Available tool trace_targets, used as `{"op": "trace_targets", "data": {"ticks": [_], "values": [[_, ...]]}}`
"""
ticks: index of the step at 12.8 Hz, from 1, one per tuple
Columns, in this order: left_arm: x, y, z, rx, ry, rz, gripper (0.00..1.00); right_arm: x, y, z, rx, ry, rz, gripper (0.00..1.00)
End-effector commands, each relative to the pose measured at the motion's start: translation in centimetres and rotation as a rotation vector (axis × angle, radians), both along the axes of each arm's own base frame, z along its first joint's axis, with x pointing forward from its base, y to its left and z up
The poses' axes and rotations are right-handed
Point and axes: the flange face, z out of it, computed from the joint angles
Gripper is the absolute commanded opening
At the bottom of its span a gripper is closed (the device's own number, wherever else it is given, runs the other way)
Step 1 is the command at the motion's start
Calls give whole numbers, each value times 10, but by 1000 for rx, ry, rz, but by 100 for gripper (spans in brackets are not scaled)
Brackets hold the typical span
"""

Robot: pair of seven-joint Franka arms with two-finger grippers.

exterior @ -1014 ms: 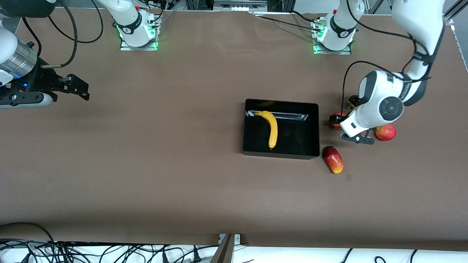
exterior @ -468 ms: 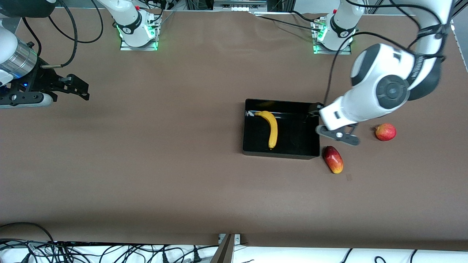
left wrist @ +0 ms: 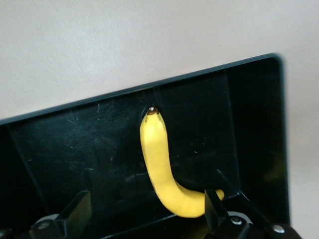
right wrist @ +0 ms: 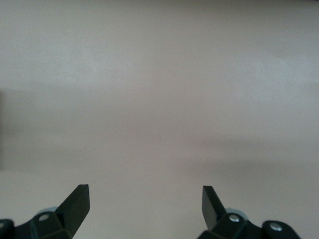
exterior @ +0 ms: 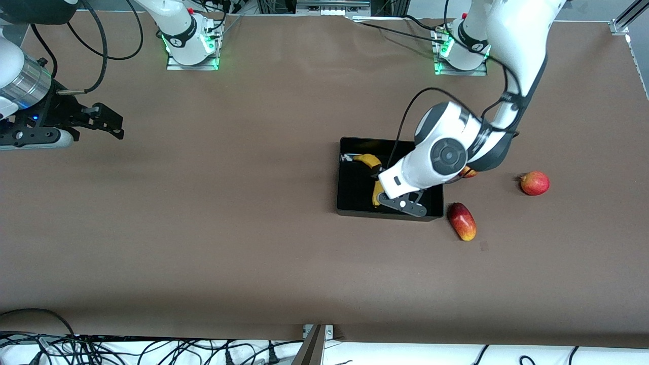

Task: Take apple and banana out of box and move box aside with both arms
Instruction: 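Move the left gripper back into the tray and grasp the yellow banana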

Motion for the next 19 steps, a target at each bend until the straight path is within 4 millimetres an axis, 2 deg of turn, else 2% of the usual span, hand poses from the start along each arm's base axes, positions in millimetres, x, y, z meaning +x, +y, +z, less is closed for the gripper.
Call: {"op": "trace_targets", "data": {"ticks": [1, 4, 5, 8, 9, 10, 11, 13, 15, 17, 19], "values": [[-11, -1, -37, 3, -18, 27, 100, 0, -1, 5, 9, -9, -3, 100], [-51, -38, -86, 25, -32, 73, 100, 0, -1, 5, 9, -8, -3, 100], [-53, -38, -96, 63, -43, 62, 100, 1, -3, 5, 9, -8, -6, 100], [-60, -37, -104, 119, -57, 59, 100, 1, -3, 4, 9, -6, -6, 100], [-60, -37, -104, 121, -54, 54, 73, 1, -3, 4, 9, -5, -6, 100], [-61, -38, -103, 121, -52, 48, 23, 1, -3, 5, 9, -8, -6, 100], [-62, -39, -101, 124, -50, 46, 0, 1, -3, 4, 9, -5, -6, 100], [-62, -39, -95, 139, -35, 41, 0, 1, -3, 4, 9, -5, -7, 100], [-57, -36, -75, 145, -44, 48, 0, 0, -4, 5, 9, -6, -7, 100], [-53, -31, -42, 163, -52, 49, 0, 0, -4, 5, 9, -6, -7, 100], [-36, -27, 7, 178, -47, 65, 0, 1, -3, 4, 9, -5, -7, 100]]}}
